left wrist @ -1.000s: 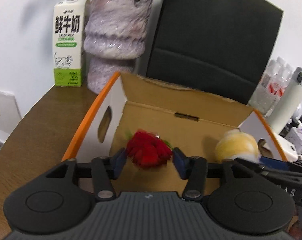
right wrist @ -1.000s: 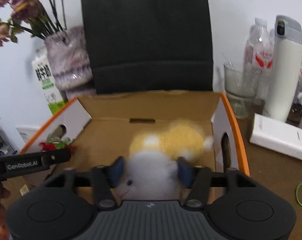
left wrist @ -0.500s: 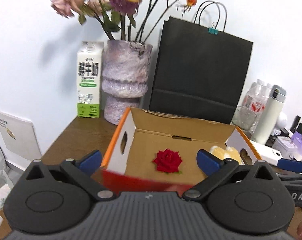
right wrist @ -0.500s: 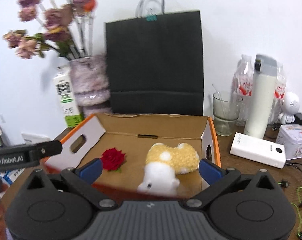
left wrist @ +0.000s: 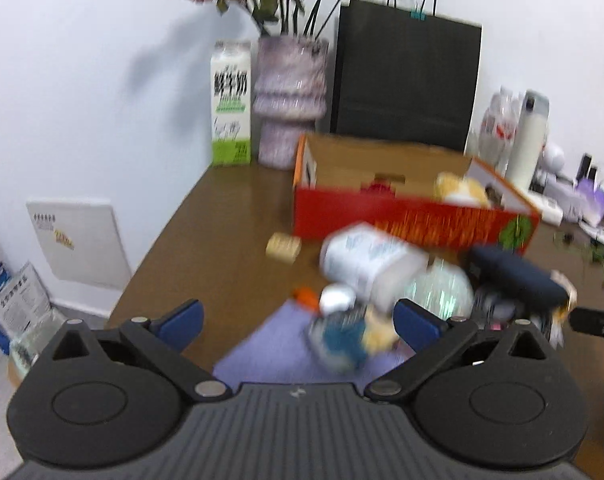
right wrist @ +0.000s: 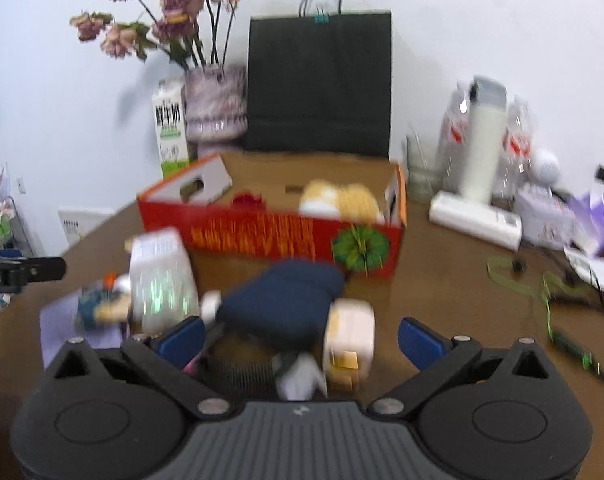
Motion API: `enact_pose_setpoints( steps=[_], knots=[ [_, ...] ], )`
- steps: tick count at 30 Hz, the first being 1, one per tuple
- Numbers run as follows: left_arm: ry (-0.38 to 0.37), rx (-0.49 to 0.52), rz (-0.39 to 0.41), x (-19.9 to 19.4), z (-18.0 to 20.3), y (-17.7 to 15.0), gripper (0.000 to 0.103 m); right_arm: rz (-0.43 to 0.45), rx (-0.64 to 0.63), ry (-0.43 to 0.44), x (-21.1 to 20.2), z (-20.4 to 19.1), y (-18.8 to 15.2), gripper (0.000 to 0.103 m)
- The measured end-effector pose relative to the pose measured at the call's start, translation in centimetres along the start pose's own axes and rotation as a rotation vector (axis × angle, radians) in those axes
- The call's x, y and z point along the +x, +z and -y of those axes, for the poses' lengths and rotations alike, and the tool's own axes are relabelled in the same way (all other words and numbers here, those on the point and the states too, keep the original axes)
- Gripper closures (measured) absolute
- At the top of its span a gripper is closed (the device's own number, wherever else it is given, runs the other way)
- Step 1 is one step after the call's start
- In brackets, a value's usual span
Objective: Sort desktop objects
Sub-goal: 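Withdraw both tools from the box back toward the table items, then grasp the purple cloth with the left tool while the right tool grasps the white charger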
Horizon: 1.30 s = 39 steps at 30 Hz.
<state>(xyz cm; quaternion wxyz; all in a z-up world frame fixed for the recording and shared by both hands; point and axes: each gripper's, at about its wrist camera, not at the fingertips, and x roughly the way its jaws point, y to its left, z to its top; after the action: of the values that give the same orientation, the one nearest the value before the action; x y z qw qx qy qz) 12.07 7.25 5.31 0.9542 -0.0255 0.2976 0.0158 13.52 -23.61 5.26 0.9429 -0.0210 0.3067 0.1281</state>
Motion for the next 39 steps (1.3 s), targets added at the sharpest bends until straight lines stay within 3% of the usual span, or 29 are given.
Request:
enact_pose_setpoints(
  steps=[5,10,12,16,22,29,35,39],
  knots=[
    [-0.001,-0.002,-0.068,0.2,-0.2,-2.7,0.0,-0.047,-0.004,-0.043,0.1,0.1,-3.1,0.001],
    [-0.01,0.024,-0.084,0.0,0.6,-3.8,0.0,-0.034,0.002,-0.041,-0.3,0.3,-4.1,0.006],
    [-0.004,0.029,-0.087,0.1,0.8,-4.0,0.0,-0.024,0.012,-0.037,-0.4,0.5,-4.2,0.008],
    [0.005,0.026,-0.098,0.9,0.8,-4.1,0.0,-0.024,0.018,-0.019,0.3,0.5,-4.0,0.02],
    [-0.04,0.033,-0.096,2.0,1.1,-3.9,0.0,-0.003,0.009,-0.002,1.3,0.4,-3.3,0.028],
    [-0.053,0.051,-0.094,3.4,1.3,-4.1,0.0,0.008,-0.009,0.003,3.0,0.2,-2.2,0.031],
    [-0.055,0.041,-0.096,3.7,1.1,-4.0,0.0,0.01,-0.042,0.06,3.3,-0.4,-2.0,0.058],
    [-0.055,0.017,-0.092,3.6,0.8,-3.9,0.0,-0.012,-0.096,0.058,3.1,-0.5,-2.1,0.06]
  ],
)
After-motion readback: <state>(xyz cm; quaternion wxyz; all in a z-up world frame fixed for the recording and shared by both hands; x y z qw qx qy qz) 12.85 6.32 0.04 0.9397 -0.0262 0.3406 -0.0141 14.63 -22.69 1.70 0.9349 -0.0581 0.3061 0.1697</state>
